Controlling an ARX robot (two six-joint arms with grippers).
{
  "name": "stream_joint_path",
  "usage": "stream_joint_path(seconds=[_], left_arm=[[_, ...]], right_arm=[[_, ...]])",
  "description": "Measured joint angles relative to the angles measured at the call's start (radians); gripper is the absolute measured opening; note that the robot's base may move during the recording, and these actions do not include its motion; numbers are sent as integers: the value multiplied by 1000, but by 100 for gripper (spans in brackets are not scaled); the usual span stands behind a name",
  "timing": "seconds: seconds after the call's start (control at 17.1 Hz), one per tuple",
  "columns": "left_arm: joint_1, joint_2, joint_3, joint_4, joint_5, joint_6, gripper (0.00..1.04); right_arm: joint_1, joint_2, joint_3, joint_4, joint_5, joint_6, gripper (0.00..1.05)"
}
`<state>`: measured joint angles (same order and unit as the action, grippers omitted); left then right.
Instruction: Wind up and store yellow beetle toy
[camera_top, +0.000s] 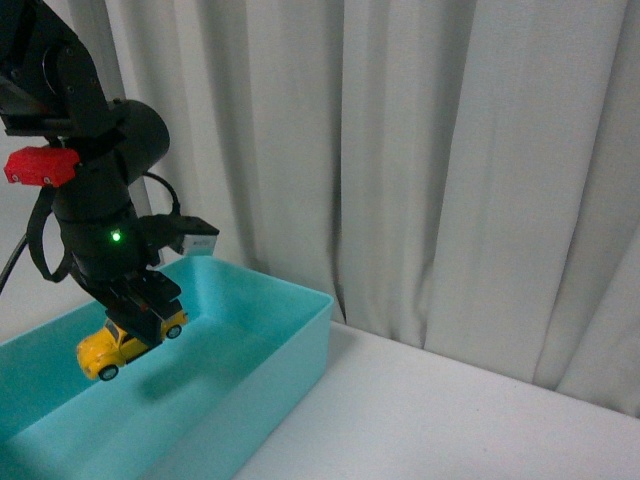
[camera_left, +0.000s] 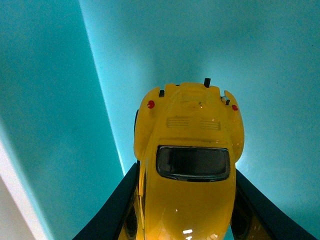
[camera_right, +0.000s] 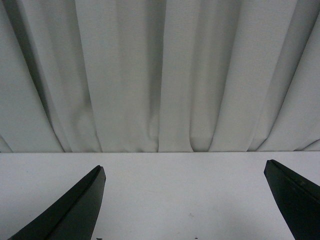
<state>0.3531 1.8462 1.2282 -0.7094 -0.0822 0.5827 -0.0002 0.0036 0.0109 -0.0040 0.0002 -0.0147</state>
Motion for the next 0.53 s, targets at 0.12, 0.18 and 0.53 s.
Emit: stream_joint_path(seconds=[0.12, 0.18, 0.53], left_arm=[[-15, 27, 3, 39, -20, -27, 41], [-24, 35, 3, 40, -24, -30, 41], [-46, 64, 10, 57, -39, -54, 76]], right_arm=[[0, 0, 0, 0, 0, 0, 98], [0, 0, 0, 0, 0, 0, 98], [0, 0, 0, 0, 0, 0, 98]])
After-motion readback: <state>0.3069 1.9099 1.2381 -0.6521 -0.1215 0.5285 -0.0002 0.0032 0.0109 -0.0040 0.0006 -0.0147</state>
